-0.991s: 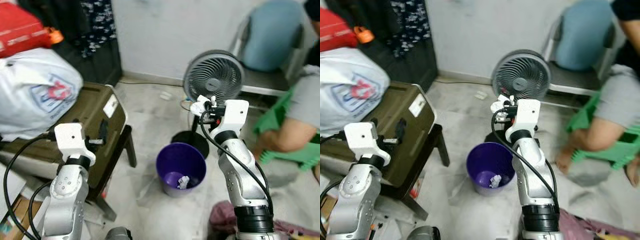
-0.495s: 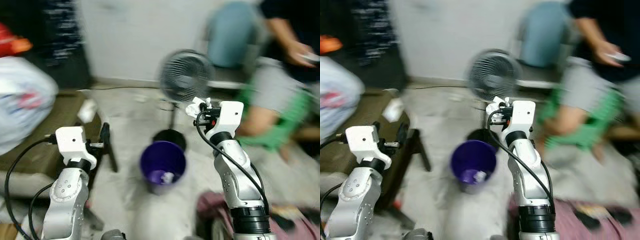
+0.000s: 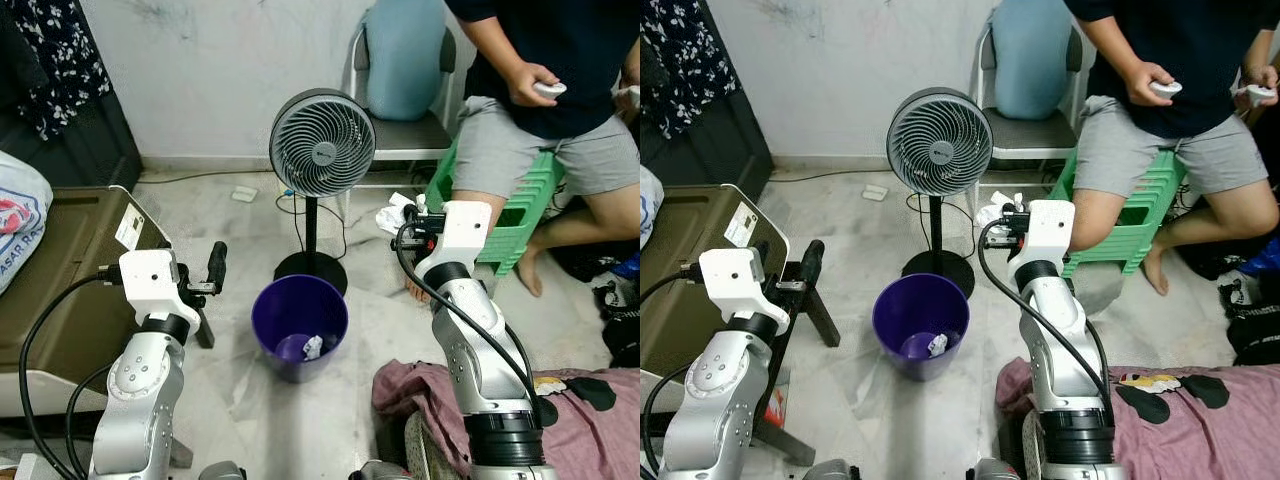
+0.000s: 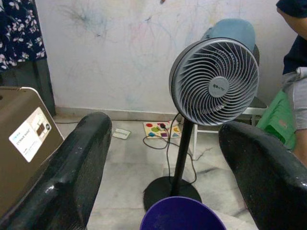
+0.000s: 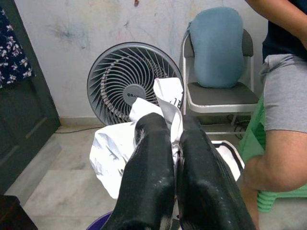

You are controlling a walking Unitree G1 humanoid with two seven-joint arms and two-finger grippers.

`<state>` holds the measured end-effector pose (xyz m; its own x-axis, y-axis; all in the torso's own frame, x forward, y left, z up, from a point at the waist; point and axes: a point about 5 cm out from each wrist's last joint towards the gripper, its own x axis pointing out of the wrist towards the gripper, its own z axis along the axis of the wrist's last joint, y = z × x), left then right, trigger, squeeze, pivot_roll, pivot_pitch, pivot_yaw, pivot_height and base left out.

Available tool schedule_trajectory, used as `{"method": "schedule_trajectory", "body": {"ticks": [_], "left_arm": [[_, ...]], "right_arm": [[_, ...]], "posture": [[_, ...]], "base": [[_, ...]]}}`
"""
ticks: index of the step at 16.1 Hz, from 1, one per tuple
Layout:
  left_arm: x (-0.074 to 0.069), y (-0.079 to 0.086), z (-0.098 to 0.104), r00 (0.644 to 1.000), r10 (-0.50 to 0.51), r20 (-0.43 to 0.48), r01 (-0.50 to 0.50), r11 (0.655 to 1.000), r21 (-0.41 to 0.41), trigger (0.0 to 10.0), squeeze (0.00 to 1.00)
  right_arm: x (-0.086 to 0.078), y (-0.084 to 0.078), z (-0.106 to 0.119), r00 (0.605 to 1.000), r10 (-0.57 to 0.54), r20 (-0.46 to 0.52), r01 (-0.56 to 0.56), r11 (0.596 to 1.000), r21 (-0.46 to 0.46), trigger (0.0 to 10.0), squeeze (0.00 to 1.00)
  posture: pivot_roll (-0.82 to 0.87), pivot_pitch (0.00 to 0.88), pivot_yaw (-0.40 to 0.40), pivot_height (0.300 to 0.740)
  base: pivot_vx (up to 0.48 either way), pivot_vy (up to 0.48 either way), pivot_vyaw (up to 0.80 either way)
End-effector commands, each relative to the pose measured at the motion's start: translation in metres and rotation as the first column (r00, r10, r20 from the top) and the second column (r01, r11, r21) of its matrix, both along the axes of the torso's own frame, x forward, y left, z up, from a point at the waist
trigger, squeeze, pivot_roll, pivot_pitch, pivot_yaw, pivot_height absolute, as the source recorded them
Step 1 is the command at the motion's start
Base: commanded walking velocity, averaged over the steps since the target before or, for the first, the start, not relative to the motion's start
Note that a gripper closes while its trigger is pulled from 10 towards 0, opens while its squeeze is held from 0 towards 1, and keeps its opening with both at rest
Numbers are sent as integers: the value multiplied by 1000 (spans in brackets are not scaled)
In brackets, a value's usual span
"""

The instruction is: Clean up the room

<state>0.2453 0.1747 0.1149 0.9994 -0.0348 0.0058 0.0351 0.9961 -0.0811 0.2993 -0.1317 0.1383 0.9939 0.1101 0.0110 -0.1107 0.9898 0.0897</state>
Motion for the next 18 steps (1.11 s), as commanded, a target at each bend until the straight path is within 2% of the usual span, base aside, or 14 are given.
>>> {"method": "schedule_trajectory", "body": {"ticks": [1, 5, 12, 18], "left_arm": [[0, -1, 3, 1000, -13, 6, 13, 1000, 6, 10000, 0], [1, -2, 4, 999, -27, 21, 27, 1000, 5, 10000, 0], [2, -3, 5, 999, -35, 27, 35, 999, 9, 10000, 0], [2, -4, 5, 999, -38, 28, 38, 999, 10, 10000, 0]], "right_arm": [[1, 1, 1, 1000, 5, 5, -5, 1000, -9, 10000, 0], [2, 2, 1, 1000, 15, 10, -15, 1000, -4, 10000, 0], [2, 4, 2, 999, 30, 24, -30, 1000, -1, 10000, 0], [3, 5, 1, 999, 30, 22, -30, 1000, -3, 10000, 0]], "posture": [[-66, 0, -14, 740], [-66, 0, -13, 740], [-63, 0, -12, 740], [-61, 0, -11, 740]], "base": [[0, 0, 0], [120, 0, 0], [283, 0, 679], [321, 0, 0]]}}
